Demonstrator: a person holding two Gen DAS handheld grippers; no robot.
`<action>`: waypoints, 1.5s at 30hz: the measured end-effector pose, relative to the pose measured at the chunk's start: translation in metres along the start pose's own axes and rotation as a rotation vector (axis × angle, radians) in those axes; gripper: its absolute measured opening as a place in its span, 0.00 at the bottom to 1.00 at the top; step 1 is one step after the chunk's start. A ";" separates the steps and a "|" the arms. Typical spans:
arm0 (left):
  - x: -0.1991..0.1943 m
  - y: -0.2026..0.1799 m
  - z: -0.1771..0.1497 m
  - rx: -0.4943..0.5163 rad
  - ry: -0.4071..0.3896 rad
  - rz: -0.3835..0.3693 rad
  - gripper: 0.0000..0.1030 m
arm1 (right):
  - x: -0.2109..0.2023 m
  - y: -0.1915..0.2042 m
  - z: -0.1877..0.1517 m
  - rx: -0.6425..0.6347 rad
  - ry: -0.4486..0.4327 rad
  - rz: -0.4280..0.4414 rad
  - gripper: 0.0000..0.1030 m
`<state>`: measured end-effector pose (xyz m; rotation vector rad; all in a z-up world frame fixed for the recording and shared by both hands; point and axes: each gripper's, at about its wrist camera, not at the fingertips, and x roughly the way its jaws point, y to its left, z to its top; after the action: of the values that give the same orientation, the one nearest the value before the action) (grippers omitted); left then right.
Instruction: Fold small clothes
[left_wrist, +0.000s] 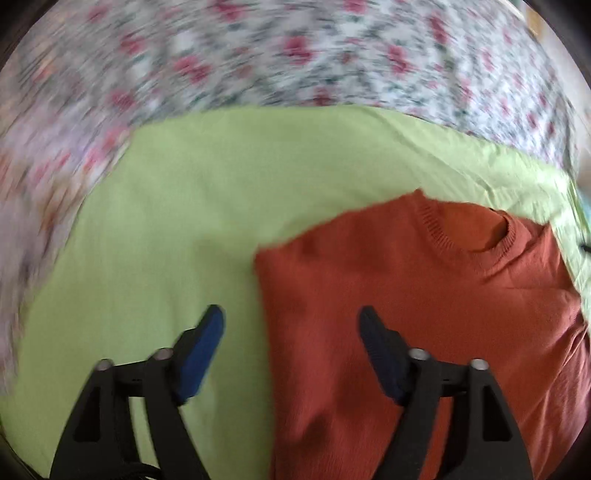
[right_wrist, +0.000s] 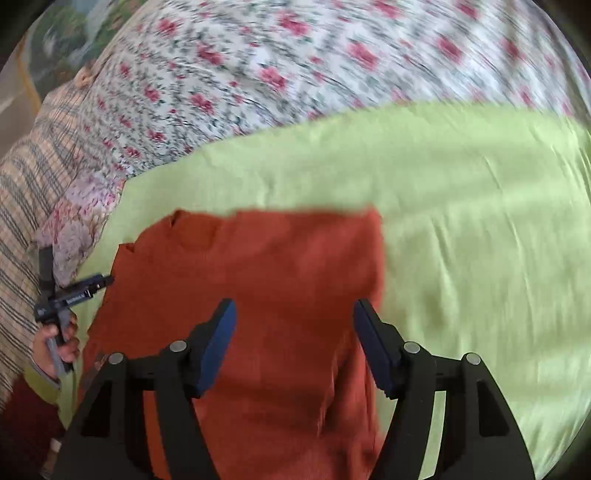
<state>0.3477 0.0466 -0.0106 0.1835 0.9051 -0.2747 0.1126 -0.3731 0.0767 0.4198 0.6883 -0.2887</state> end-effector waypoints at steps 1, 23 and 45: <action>0.005 -0.005 0.010 0.034 0.000 0.019 0.78 | 0.009 0.001 0.012 -0.022 0.005 -0.004 0.65; 0.041 -0.074 0.054 0.354 -0.064 0.099 0.06 | 0.097 0.041 0.059 -0.320 0.012 -0.213 0.06; 0.019 0.020 0.064 -0.101 -0.011 0.119 0.39 | 0.058 0.010 0.036 -0.053 -0.023 -0.231 0.47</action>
<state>0.4132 0.0450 0.0144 0.1415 0.8914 -0.1191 0.1791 -0.3876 0.0660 0.2856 0.7215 -0.4914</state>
